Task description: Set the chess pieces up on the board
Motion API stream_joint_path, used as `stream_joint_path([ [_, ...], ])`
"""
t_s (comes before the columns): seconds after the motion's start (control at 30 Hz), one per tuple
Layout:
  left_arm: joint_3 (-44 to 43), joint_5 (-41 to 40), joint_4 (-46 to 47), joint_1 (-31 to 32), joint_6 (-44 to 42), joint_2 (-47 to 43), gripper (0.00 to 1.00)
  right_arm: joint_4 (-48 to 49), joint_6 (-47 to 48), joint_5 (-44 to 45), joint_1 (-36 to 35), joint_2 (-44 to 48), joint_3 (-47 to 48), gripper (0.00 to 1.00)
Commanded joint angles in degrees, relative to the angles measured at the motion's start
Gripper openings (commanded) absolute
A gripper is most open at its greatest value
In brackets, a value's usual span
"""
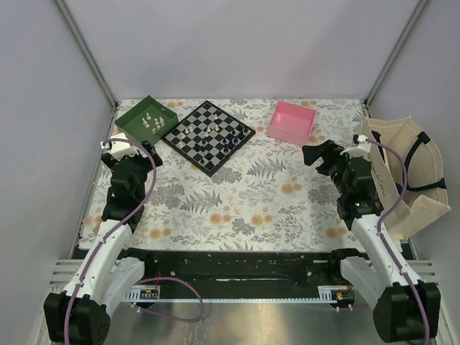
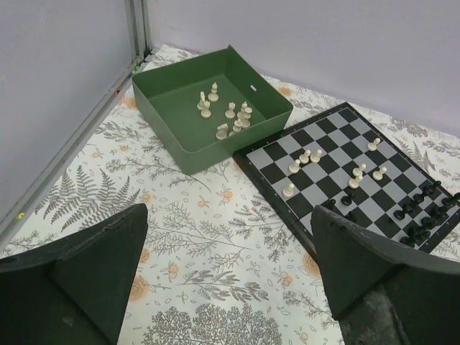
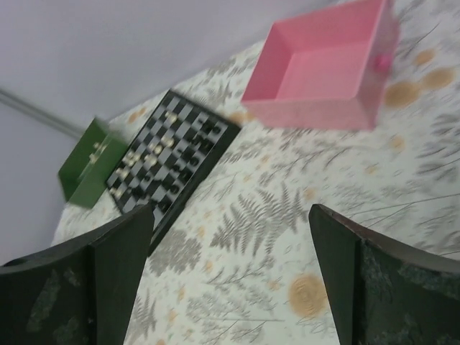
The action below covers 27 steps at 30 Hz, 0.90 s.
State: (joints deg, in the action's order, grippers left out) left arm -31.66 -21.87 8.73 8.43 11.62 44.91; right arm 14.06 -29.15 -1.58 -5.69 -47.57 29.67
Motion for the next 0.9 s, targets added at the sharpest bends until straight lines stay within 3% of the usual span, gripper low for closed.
stream_joint_path([
  [0.0, -5.4, 0.2, -6.1, 0.1, 3.4, -1.1, 0.99, -4.3, -11.6, -20.2, -1.1, -9.2, 5.6, 0.99],
  [0.17, -8.6, 4.6, -12.3, 0.0, 6.0, -2.0, 0.99, -0.8, -17.3, -23.4, -4.1, -18.7, 7.4, 0.95],
  [0.3, -14.1, -7.6, -28.2, 0.0, 19.5, -1.7, 0.99, 1.7, -20.3, -23.5, -9.0, -27.5, 10.2, 0.9],
  [0.37, -15.9, -7.1, -31.3, -0.1, 17.4, -1.7, 0.99, 4.8, -23.5, -23.3, -11.2, -31.8, 11.1, 0.84],
  [0.5, -17.6, -5.4, -34.6, -0.2, 16.1, -3.2, 0.99, 17.6, -33.1, -24.2, -13.4, -43.1, 11.1, 0.6],
  [0.6, -18.6, -2.9, -35.9, -0.3, 15.4, -4.1, 0.99, 22.2, -36.8, -22.2, -16.0, -49.4, 14.0, 0.57],
  [0.87, -21.8, -2.5, -40.0, -0.3, 12.6, -3.1, 0.99, 23.9, -39.2, -12.2, -22.6, -60.9, 22.4, 0.52],
])
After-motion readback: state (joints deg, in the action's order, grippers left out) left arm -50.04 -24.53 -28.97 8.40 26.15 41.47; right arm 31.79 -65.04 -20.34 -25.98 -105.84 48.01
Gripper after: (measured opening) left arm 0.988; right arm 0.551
